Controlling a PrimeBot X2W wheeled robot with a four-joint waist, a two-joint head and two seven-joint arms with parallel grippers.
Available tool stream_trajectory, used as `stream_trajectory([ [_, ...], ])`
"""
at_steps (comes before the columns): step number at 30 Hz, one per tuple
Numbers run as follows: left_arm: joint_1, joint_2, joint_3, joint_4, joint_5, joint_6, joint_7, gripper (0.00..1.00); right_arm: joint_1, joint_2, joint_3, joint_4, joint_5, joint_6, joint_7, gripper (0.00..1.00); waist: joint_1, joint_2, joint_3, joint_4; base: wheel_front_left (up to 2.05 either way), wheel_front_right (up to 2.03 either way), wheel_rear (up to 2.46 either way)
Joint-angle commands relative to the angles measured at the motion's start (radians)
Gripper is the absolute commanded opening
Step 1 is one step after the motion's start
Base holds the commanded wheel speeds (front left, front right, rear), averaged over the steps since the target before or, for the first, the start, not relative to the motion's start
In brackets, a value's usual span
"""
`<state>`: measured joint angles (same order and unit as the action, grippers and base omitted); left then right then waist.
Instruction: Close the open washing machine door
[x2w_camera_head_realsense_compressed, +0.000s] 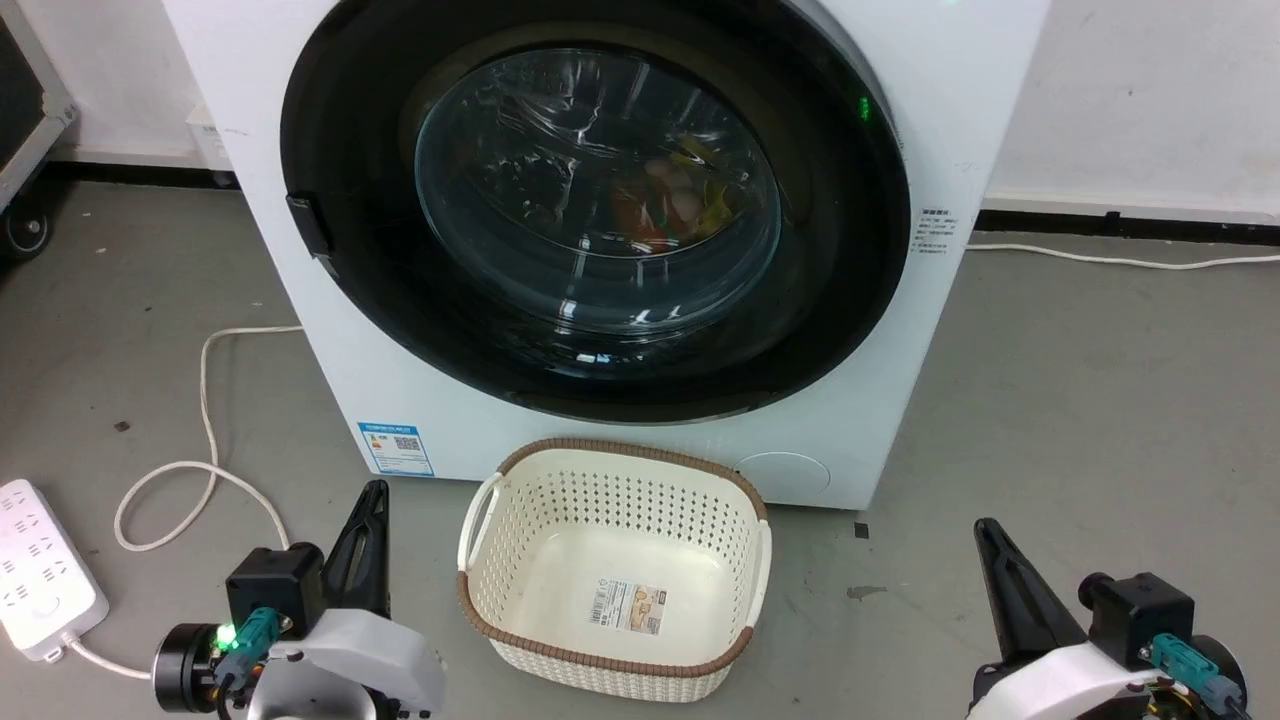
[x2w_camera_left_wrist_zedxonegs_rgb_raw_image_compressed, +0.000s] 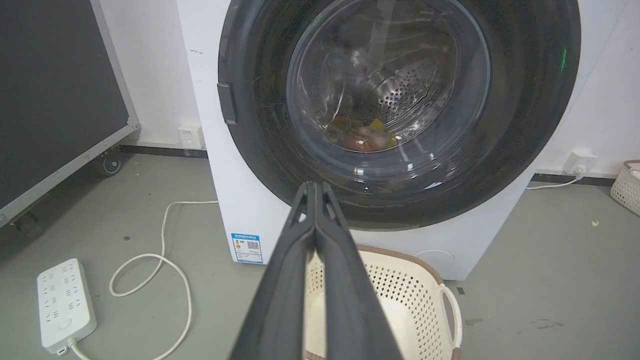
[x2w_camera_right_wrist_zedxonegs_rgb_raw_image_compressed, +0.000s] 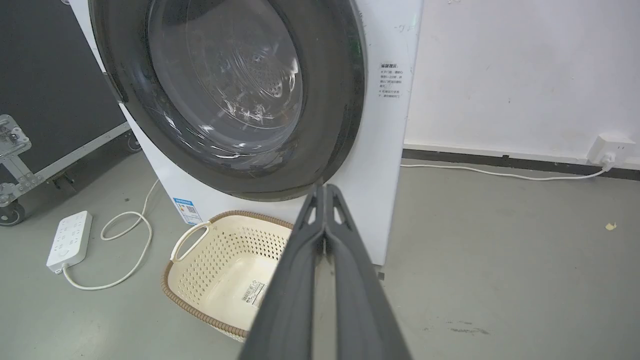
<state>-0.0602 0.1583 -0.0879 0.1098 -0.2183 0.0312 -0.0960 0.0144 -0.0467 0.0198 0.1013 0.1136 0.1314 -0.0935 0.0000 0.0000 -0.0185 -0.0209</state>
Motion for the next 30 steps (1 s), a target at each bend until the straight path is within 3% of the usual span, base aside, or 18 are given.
stream_trajectory([
  [1, 0.017, -0.01, 0.005, -0.009, 0.017, -0.005, 0.007, 0.0, -0.007, -0.002, -0.003, -0.011, -0.011, 0.0, 0.006, 0.0, 0.0, 0.0, 0.001, 0.001, 0.0, 0.0, 0.0],
  [30, 0.037, -0.057, 0.045, -0.057, 0.113, -0.017, 0.05, 0.0, -0.011, -0.003, -0.011, -0.054, -0.06, -0.001, 0.048, 0.0, 0.0, 0.0, 0.009, 0.01, 0.0, 0.0, 0.0],
])
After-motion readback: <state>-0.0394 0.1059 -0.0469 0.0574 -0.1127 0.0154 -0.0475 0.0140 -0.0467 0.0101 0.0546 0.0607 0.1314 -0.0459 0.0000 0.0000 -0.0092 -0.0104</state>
